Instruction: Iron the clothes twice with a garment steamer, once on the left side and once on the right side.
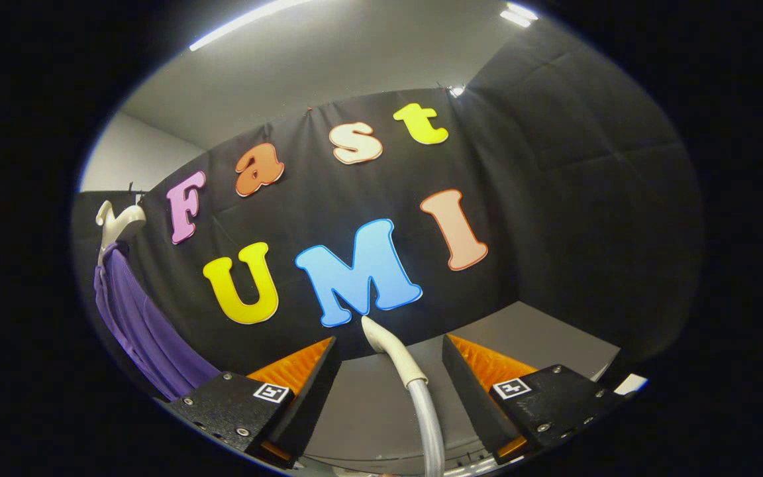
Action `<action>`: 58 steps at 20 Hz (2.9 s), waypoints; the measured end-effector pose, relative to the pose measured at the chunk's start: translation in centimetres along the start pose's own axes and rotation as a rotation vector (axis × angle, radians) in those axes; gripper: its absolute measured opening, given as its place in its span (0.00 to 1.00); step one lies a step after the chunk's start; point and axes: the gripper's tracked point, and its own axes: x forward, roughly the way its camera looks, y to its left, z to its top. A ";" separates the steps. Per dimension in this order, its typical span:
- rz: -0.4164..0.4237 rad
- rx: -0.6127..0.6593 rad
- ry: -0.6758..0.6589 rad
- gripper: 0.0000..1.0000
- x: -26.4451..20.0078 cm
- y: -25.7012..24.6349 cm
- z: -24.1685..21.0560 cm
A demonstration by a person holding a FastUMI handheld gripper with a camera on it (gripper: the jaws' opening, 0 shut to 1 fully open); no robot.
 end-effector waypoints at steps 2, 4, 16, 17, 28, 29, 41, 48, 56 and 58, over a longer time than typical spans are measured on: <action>0.029 0.077 0.061 0.95 2.9 -0.9 -0.9; 0.054 0.140 0.144 0.95 5.7 -1.8 -2.3; 0.146 0.526 0.545 0.94 13.3 -4.5 -10.7; 0.150 0.524 0.562 0.93 13.4 -4.5 -11.1; 0.221 0.627 0.708 0.47 13.3 -2.5 -13.4; 0.228 0.625 0.703 0.45 13.3 -2.5 -13.4; 0.195 0.383 0.506 0.30 10.9 -1.8 -9.4; 0.162 0.309 0.322 0.30 4.3 2.8 -5.8; 0.141 0.179 0.132 0.30 -8.6 13.0 -4.5; 0.136 0.147 0.066 0.30 -11.7 15.7 -4.6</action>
